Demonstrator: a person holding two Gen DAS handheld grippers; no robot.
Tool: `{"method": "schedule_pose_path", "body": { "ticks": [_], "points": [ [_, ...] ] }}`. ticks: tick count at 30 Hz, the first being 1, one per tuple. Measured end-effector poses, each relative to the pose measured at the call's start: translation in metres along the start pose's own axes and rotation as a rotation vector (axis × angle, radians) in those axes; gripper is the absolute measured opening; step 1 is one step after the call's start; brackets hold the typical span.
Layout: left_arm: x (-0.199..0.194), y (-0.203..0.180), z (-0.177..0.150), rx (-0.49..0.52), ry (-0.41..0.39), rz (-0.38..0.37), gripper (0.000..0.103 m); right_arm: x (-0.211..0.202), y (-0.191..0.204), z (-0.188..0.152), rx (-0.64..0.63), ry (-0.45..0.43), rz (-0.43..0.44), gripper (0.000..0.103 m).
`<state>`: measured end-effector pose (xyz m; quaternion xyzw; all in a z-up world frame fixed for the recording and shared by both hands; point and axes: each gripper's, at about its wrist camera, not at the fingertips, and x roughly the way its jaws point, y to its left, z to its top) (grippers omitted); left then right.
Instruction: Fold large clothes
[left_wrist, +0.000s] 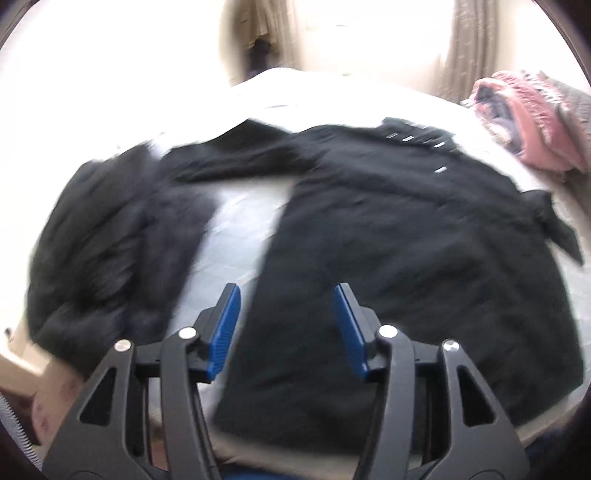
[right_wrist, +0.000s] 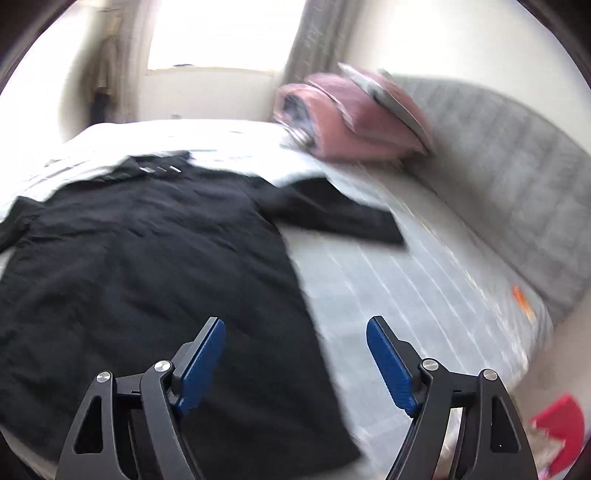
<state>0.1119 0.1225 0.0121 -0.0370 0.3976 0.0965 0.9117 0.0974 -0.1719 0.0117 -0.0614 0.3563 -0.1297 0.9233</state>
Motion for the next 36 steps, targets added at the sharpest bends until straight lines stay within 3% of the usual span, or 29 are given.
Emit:
{"method": "schedule_pose_path", "body": {
  "ticks": [4,7,14,17,19,23,24,28,31,36],
  "points": [
    [0.028,-0.051,0.025,0.046,0.007,-0.066,0.065,0.011,0.049,0.031,-0.034,-0.027,-0.032,0.08],
    [0.045,-0.067,0.039,0.024,0.036,-0.089,0.068,0.025,0.067,0.045,-0.026,-0.011,-0.027,0.08],
    [0.085,-0.092,0.073,0.008,0.044,-0.096,0.075,0.065,0.071,0.065,-0.005,-0.012,0.022,0.08],
    [0.104,-0.098,0.082,0.009,0.055,-0.098,0.075,0.107,0.057,0.071,0.02,0.043,0.125,0.08],
    [0.125,-0.098,0.082,0.014,0.059,-0.087,0.075,0.151,0.03,0.075,0.076,0.114,0.156,0.08],
    [0.161,-0.096,0.075,0.013,0.124,-0.083,0.075,0.221,-0.036,0.077,0.152,0.185,0.095,0.08],
    [0.17,-0.094,0.076,0.002,0.158,-0.078,0.075,0.251,-0.067,0.074,0.21,0.235,0.097,0.08],
    [0.175,-0.088,0.083,-0.011,0.12,-0.05,0.075,0.32,-0.166,0.056,0.581,0.343,0.193,0.08],
    [0.185,-0.083,0.083,-0.05,0.14,-0.057,0.076,0.353,-0.223,0.045,0.799,0.338,0.214,0.08],
    [0.2,-0.078,0.081,-0.054,0.165,-0.032,0.076,0.385,-0.262,0.04,0.955,0.327,0.193,0.08]
  ]
}}
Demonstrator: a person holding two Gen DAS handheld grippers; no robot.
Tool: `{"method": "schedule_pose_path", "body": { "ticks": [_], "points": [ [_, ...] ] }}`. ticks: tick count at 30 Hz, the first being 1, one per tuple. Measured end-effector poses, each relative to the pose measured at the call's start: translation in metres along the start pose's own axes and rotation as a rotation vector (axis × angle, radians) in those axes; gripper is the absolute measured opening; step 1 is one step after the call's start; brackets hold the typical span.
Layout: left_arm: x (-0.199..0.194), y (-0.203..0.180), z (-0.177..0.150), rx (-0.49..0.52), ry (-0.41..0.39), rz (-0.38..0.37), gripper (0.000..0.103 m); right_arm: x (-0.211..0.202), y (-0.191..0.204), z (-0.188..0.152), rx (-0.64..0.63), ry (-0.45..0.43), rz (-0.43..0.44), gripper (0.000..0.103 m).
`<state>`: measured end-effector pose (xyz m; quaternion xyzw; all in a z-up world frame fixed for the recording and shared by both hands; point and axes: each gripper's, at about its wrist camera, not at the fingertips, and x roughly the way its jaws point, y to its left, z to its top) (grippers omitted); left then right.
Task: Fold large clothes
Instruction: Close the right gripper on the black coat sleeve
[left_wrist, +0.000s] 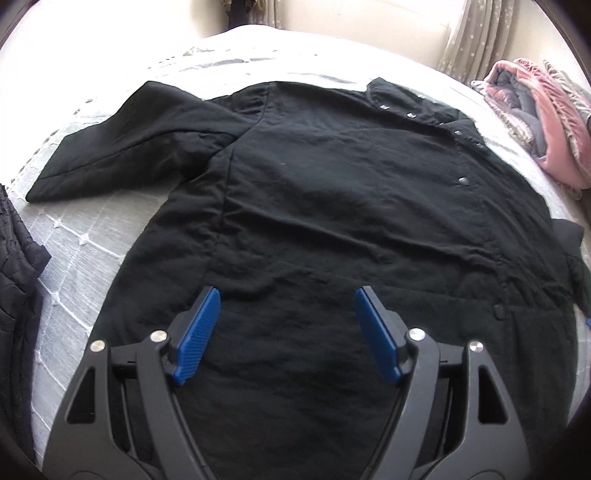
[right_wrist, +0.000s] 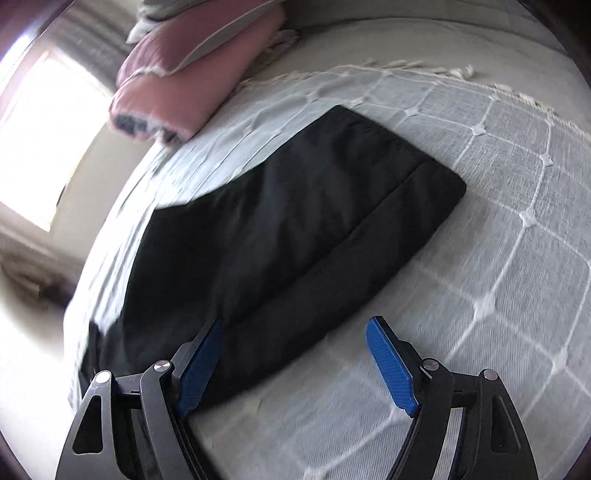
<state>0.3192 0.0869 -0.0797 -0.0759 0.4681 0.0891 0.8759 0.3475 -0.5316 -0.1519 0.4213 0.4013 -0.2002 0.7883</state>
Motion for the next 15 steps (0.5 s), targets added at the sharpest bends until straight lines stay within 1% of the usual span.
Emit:
{"method": "schedule_pose_path", "body": {
  "ticks": [2,4,6,7,8,9,10,11,12,13,15],
  "points": [
    [0.002,0.003,0.002,-0.009,-0.006,0.0,0.076,0.009,-0.01,0.01,0.072,-0.014,0.014,0.081],
    [0.003,0.004,0.003,-0.014,-0.015,0.003,0.076,0.01,-0.016,0.017,0.126,-0.047,0.033,0.081],
    [0.003,0.004,0.004,-0.013,-0.017,0.006,0.076,0.013,-0.018,0.025,0.161,-0.068,0.018,0.079],
    [0.004,0.004,0.004,-0.01,-0.018,0.009,0.076,0.014,-0.017,0.027,0.165,-0.086,-0.006,0.077],
    [0.005,0.004,0.005,-0.008,-0.018,0.012,0.076,0.015,-0.014,0.03,0.16,-0.098,-0.034,0.068],
    [0.006,0.004,0.005,-0.005,-0.018,0.017,0.076,0.017,-0.011,0.032,0.149,-0.11,-0.072,0.05],
    [0.008,0.005,0.005,-0.002,-0.015,0.021,0.076,0.02,-0.007,0.034,0.125,-0.119,-0.131,0.038],
    [0.008,0.005,0.005,-0.001,-0.013,0.023,0.076,0.022,-0.005,0.035,0.119,-0.116,-0.138,0.021],
    [0.009,0.006,0.005,-0.004,-0.012,0.024,0.076,0.023,-0.006,0.036,0.123,-0.11,-0.122,0.016],
    [0.01,0.007,0.005,-0.007,-0.01,0.022,0.076,0.02,-0.009,0.037,0.145,-0.113,-0.096,0.014],
    [0.009,0.008,0.006,-0.017,-0.014,0.019,0.076,0.011,-0.01,0.041,0.153,-0.121,-0.078,0.009]
  ]
}}
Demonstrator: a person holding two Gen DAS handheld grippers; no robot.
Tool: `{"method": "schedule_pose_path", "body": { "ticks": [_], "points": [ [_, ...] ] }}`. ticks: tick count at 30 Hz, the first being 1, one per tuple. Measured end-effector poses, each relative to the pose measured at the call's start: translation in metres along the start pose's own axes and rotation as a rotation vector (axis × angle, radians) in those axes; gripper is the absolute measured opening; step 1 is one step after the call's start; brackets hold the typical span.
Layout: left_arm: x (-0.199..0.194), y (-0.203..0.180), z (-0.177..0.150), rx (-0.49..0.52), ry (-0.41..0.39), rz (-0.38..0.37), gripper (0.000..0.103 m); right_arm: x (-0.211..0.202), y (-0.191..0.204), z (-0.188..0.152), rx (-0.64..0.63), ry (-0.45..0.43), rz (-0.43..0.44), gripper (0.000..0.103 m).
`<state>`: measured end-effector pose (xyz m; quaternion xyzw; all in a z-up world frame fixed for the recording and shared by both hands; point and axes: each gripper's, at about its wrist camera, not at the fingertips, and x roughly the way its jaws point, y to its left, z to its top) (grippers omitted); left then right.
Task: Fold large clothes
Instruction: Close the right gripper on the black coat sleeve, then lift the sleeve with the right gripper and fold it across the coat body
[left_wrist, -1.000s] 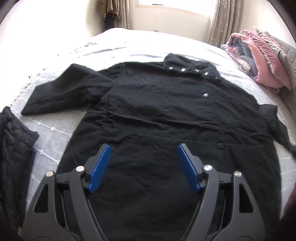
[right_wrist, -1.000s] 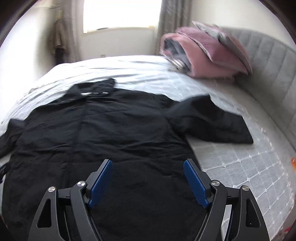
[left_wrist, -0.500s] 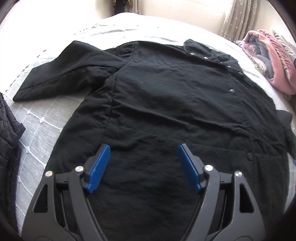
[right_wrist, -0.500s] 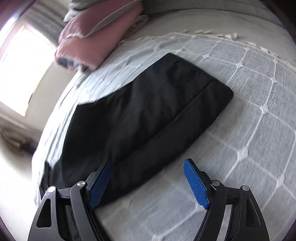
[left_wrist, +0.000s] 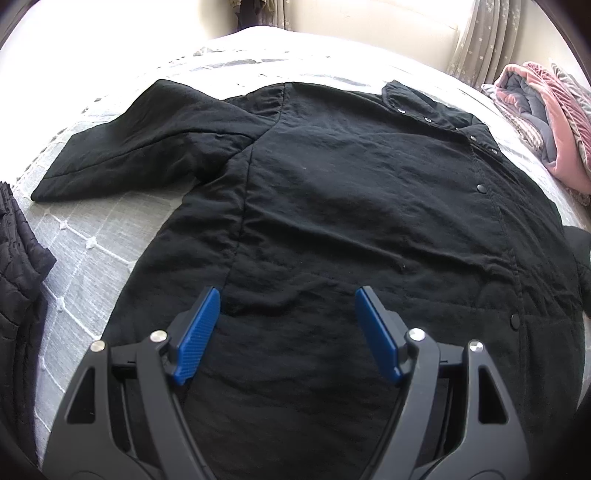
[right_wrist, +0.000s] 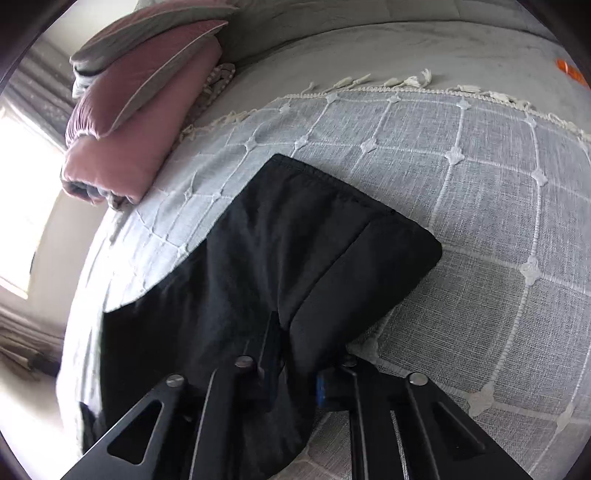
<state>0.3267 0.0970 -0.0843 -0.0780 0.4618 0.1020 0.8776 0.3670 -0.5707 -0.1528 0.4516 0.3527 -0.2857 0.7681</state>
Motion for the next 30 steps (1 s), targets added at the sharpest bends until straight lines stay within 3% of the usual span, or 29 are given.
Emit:
{"method": "schedule_pose_path", "body": {
  "ticks": [9,15,20,23,26,30],
  "points": [
    [-0.007,0.0,0.002,0.022,-0.026,0.032,0.076,-0.089,0.07,0.019,-0.228,-0.199,-0.128,0.007],
    [-0.011,0.005,0.005,0.015,-0.027,0.021,0.076,-0.152,0.16,-0.026,-0.529,-0.42,-0.165,0.007],
    [-0.005,0.014,0.007,-0.014,0.039,-0.024,0.076,-0.185,0.229,-0.108,-0.772,-0.542,-0.047,0.007],
    [-0.003,0.024,0.009,-0.046,0.049,-0.033,0.076,-0.196,0.275,-0.171,-0.914,-0.56,0.056,0.007],
    [-0.002,0.035,0.011,-0.084,0.058,-0.043,0.076,-0.199,0.313,-0.234,-1.046,-0.543,0.149,0.007],
    [-0.001,0.052,0.015,-0.135,0.067,-0.053,0.076,-0.175,0.352,-0.333,-1.21,-0.433,0.241,0.008]
  ]
}}
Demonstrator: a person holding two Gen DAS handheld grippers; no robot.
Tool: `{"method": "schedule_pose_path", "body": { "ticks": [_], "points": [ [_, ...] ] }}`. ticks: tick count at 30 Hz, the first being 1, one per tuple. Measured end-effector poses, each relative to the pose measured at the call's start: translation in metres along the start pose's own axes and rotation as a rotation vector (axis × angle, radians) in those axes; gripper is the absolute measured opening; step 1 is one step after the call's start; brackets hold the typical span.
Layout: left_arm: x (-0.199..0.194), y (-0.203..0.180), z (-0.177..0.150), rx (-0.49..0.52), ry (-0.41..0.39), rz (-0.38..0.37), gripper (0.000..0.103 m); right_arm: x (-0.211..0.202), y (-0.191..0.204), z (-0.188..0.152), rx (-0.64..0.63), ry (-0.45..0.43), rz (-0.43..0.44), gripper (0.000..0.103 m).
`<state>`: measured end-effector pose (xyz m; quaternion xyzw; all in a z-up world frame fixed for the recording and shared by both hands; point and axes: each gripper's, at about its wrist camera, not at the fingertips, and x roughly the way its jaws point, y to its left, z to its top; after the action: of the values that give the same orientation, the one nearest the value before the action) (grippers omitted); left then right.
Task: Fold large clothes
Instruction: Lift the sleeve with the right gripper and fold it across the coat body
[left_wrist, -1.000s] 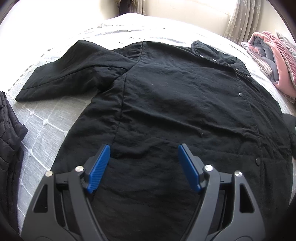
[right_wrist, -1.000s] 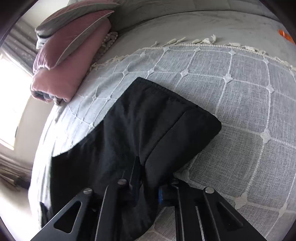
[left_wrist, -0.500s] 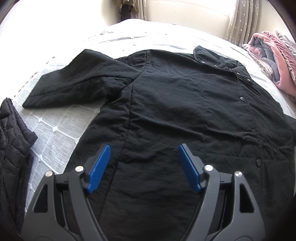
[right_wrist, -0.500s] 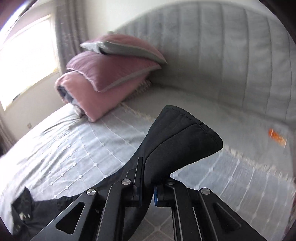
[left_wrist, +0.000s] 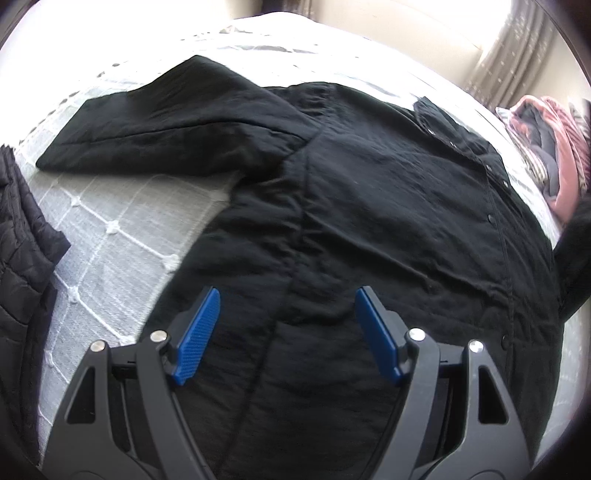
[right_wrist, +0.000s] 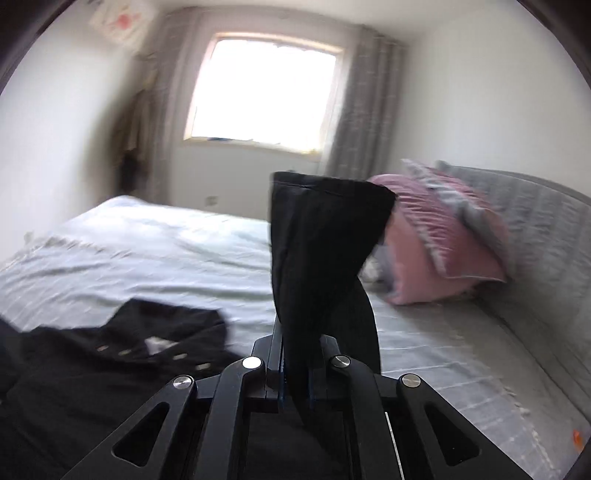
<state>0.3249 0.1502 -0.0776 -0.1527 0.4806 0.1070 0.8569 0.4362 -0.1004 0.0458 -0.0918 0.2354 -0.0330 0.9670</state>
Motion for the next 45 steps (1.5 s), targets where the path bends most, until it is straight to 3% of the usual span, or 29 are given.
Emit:
{"method": "schedule_pose_path", "body": {
  "ticks": [4,6,8,10,11,13,14,15,17,21,24,27,30,36,39,42,45],
  "points": [
    [0.0,0.015,0.005,-0.053,0.004,-0.015,0.076,0.04,0.071,-0.046,-0.104,0.134,0.084,0.012],
    [0.0,0.021,0.006,-0.073,0.006,-0.023,0.076,0.066,0.101,-0.086,-0.168,0.258,0.163,0.014],
    [0.0,0.023,0.007,-0.084,0.011,-0.026,0.076,0.083,0.126,-0.12,-0.262,0.344,0.179,0.016],
    [0.0,0.024,0.007,-0.085,0.013,-0.031,0.076,0.089,0.139,-0.145,-0.339,0.363,0.174,0.022],
    [0.0,0.024,0.007,-0.084,0.012,-0.034,0.076,0.084,0.139,-0.149,-0.355,0.326,0.157,0.023],
    [-0.002,0.024,0.008,-0.083,0.008,-0.037,0.076,0.079,0.133,-0.148,-0.318,0.326,0.186,0.028],
    [-0.002,0.023,0.008,-0.081,0.006,-0.04,0.076,0.077,0.127,-0.144,-0.274,0.347,0.22,0.035],
    [-0.002,0.023,0.008,-0.08,0.007,-0.041,0.076,0.075,0.122,-0.142,-0.243,0.362,0.247,0.054],
    [-0.001,0.025,0.009,-0.084,0.01,-0.044,0.076,0.064,0.111,-0.133,-0.156,0.383,0.367,0.076],
    [-0.002,0.032,0.01,-0.106,0.013,-0.057,0.076,0.041,0.114,-0.13,-0.135,0.355,0.381,0.077],
    [-0.002,0.036,0.011,-0.111,0.011,-0.056,0.076,0.049,0.126,-0.149,-0.106,0.51,0.423,0.078],
    [-0.001,0.044,0.013,-0.122,0.016,-0.065,0.076,0.029,0.116,-0.145,-0.091,0.464,0.455,0.076],
    [0.002,0.061,0.015,-0.162,0.021,-0.054,0.076,-0.013,0.078,-0.139,0.044,0.427,0.466,0.077],
    [0.008,0.1,0.032,-0.295,0.022,-0.039,0.076,-0.092,0.006,-0.157,0.107,0.502,0.382,0.077],
    [0.01,0.105,0.049,-0.307,-0.003,0.013,0.076,-0.124,-0.017,-0.162,0.155,0.457,0.361,0.081],
    [0.02,0.109,0.072,-0.316,0.003,0.047,0.076,-0.137,-0.025,-0.177,0.156,0.343,0.346,0.086],
    [0.04,0.12,0.1,-0.331,0.025,0.179,0.076,-0.125,-0.017,-0.191,0.115,0.39,0.332,0.086]
  ]
}}
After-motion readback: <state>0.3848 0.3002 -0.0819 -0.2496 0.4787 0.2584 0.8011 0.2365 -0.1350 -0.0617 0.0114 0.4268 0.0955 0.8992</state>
